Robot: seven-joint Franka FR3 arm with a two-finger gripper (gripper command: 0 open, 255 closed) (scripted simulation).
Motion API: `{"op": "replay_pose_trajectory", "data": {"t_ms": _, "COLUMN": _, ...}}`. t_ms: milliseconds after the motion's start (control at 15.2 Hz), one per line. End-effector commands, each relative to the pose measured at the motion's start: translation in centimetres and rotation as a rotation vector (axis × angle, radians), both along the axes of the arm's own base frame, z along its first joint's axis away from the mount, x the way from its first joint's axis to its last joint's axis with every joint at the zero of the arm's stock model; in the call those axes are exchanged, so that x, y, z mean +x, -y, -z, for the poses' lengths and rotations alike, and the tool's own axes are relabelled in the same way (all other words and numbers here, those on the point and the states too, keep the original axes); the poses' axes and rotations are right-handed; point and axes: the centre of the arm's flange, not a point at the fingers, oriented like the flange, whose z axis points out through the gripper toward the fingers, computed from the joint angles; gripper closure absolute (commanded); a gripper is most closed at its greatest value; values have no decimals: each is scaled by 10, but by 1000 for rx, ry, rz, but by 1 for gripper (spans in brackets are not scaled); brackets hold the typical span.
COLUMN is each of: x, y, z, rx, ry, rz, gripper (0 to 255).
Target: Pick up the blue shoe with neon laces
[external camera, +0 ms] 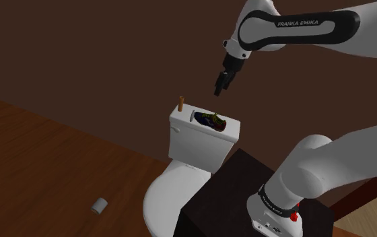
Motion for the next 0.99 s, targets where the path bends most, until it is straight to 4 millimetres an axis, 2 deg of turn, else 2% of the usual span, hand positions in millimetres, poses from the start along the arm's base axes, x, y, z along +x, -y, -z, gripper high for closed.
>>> {"op": "replay_pose_trajectory", "data": {"t_ms": 0, "x": 10, "y": 16, "z": 19, "rx": -4, "ry": -10, "rz": -6, "gripper": 0}}
{"op": "replay_pose_trajectory", "data": {"t_ms": 924, "x": 89, "y": 128, "z": 145, "rx": -31, "ry": -83, "rz": -45, "gripper": 0}}
